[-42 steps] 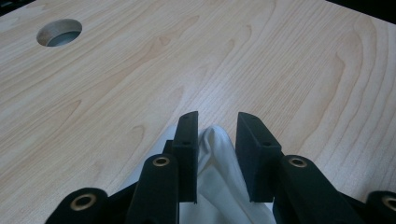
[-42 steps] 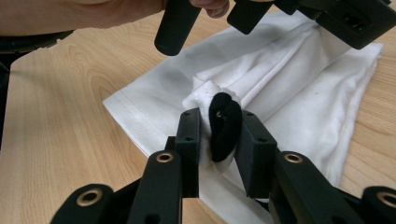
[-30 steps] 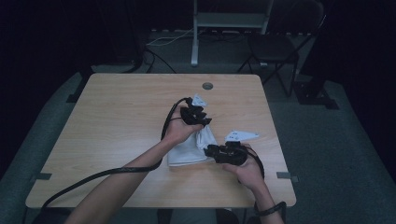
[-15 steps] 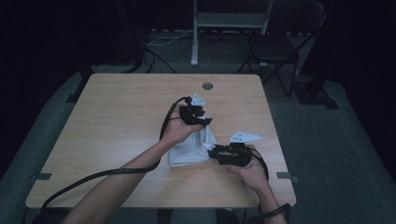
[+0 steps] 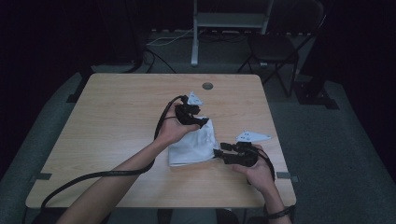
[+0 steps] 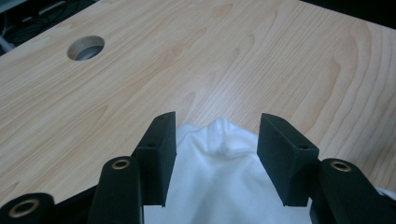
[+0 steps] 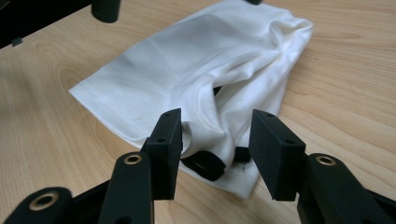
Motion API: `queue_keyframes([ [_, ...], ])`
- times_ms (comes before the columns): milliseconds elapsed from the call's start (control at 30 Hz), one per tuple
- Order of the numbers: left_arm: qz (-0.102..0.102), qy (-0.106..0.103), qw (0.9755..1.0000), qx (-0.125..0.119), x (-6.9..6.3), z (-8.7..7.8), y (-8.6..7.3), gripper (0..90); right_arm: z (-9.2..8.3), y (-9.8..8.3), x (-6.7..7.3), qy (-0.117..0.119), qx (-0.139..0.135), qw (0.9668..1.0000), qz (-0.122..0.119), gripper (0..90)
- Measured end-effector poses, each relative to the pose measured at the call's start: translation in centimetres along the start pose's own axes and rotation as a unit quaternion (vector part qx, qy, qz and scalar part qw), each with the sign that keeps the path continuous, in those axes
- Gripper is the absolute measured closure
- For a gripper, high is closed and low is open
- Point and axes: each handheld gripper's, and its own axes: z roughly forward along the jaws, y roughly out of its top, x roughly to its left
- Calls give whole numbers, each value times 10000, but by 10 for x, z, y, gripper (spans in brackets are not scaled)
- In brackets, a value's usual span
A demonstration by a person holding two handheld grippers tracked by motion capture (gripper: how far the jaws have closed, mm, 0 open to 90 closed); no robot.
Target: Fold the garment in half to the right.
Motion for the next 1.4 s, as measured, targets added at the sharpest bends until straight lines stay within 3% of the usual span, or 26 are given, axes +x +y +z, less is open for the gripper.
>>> queue_keyframes([
  [167, 36, 20, 10000, 45, 3, -8, -4, 458, 0, 0, -3, -114, 42, 9999, 81, 515],
  [333, 27, 56, 10000, 63, 9, -18, -13, 449, 4, -2, -5, -259, 221, 9994, 18, 516],
  [600, 45, 31, 9999, 112, 11, -33, -39, 433, 8, -3, -3, -374, 428, 9984, -24, 523],
  [800, 93, -69, 9999, 105, 6, -43, -64, 431, 16, -4, 2, -318, 623, 9975, -76, 527],
  [1400, -53, -159, 9998, 123, 6, -69, -117, 425, 50, 11, 20, -145, 732, 9971, -147, 523],
])
